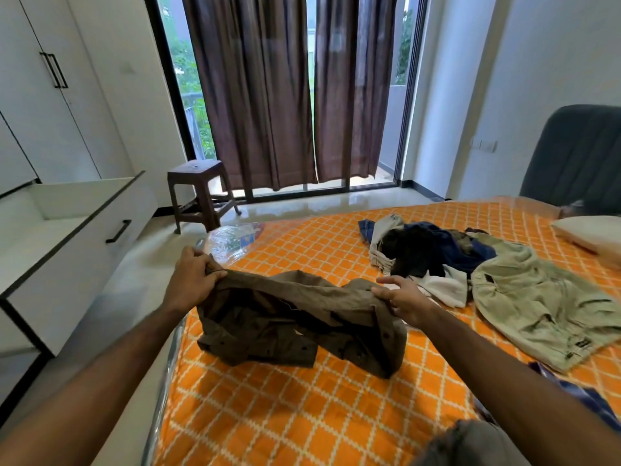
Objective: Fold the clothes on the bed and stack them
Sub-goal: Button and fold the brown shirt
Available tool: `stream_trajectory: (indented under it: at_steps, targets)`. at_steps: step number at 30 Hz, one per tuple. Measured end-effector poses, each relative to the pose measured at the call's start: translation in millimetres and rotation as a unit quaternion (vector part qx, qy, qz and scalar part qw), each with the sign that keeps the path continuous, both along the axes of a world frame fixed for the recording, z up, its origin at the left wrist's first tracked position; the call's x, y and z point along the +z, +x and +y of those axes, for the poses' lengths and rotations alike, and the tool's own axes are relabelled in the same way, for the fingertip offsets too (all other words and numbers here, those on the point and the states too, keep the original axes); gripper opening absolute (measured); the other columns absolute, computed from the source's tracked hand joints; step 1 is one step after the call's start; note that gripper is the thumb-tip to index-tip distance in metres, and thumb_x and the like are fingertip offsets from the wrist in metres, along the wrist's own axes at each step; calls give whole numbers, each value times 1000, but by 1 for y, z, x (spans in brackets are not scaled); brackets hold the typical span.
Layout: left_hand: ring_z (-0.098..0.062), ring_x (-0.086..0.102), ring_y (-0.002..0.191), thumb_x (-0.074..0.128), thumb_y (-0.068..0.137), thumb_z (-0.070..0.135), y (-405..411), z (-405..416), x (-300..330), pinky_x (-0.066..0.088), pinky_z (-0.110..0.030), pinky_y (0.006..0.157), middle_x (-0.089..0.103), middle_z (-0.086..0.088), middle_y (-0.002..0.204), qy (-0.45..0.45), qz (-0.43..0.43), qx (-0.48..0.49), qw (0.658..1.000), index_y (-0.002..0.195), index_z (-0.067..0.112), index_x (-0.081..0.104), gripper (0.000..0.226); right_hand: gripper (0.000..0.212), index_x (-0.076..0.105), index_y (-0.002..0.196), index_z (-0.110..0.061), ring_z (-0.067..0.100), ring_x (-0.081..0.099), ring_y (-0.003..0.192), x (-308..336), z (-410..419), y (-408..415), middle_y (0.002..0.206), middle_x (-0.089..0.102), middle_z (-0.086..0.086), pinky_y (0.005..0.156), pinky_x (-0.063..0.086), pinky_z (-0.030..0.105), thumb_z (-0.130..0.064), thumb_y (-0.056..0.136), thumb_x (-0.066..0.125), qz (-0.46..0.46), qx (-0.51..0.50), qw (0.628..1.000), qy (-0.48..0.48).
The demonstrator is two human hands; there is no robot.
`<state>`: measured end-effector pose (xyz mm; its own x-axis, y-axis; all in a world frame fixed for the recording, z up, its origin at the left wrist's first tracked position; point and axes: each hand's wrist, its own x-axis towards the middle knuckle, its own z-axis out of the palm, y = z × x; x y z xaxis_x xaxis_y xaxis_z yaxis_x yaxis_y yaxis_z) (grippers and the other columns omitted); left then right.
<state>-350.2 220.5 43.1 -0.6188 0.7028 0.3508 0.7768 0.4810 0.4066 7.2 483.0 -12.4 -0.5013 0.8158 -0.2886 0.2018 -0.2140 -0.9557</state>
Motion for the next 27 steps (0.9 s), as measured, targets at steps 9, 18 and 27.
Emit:
stream_trajectory:
  at_steps: [9,18,27]
  targets:
    - [-20,55,82,73,86,30,5,-7,6,41,-42,74,58,6,82,-27,152,4,988,78,27,53,22,6,78,90,-4,26,69,89,12,8,1,90,76,15,79,55,34,-6,85,78,-31,41,989,136]
    - [-13,60,80,68,90,21,10,-11,10,54,-36,68,60,8,93,-64,81,-166,981,100,36,48,27,12,74,70,-27,20,59,102,12,14,-5,102,64,0,89,54,39,-30,75,85,-112,-92,933,329]
    - [-6,45,101,60,94,32,4,-6,29,45,-15,75,36,11,130,-354,171,-301,869,129,40,49,38,46,54,128,-32,18,49,109,66,-7,-7,124,50,1,87,49,39,-4,91,59,-325,385,626,595]
